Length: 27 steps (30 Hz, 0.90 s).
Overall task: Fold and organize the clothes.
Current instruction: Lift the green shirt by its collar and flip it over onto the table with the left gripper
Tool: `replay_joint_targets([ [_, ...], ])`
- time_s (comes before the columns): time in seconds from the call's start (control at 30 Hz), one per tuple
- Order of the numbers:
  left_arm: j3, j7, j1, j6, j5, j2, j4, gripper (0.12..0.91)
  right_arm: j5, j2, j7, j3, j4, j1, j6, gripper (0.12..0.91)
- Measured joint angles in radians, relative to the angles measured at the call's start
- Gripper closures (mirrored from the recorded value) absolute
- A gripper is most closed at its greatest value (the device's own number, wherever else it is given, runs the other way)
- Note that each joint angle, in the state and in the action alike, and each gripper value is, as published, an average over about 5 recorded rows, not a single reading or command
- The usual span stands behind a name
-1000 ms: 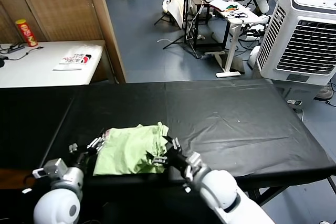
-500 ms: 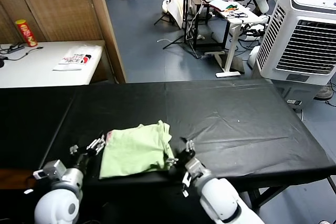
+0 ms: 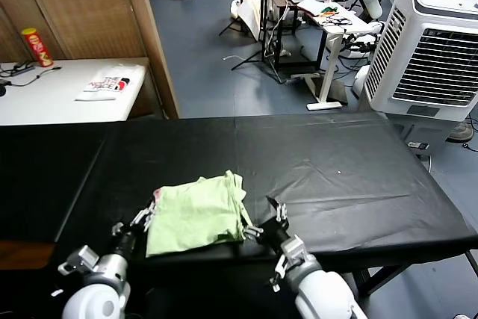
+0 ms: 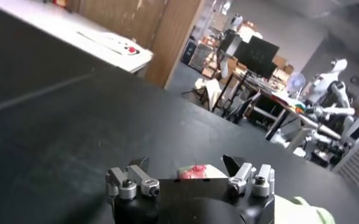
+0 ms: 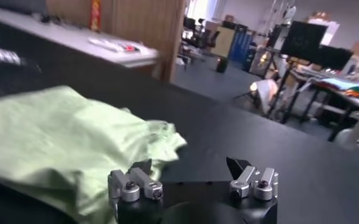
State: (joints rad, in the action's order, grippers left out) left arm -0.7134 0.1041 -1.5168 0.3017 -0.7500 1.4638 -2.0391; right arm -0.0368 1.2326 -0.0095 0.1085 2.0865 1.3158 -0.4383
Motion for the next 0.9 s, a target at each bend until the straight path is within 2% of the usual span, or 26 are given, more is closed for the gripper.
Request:
replay_joint_targets([
  [0.6,0.025,-0.022,-0.043,-0.053,0.011,0.105,0.0,0.247,-0.016,0.012,-0.009,-0.003,-0.002,-0.003,0.009,0.227],
  [0.77,0.033,-0.026,-0.05,-0.064,0.021,0.12,0.004,0.358,-0.016,0.012,-0.01,-0.003,-0.004,-0.004,0.009,0.227],
  [0.9,0.037,-0.027,-0.049,-0.068,0.023,0.125,0.011,0.525,-0.016,0.013,-0.01,-0.003,-0.004,-0.004,0.008,0.227],
])
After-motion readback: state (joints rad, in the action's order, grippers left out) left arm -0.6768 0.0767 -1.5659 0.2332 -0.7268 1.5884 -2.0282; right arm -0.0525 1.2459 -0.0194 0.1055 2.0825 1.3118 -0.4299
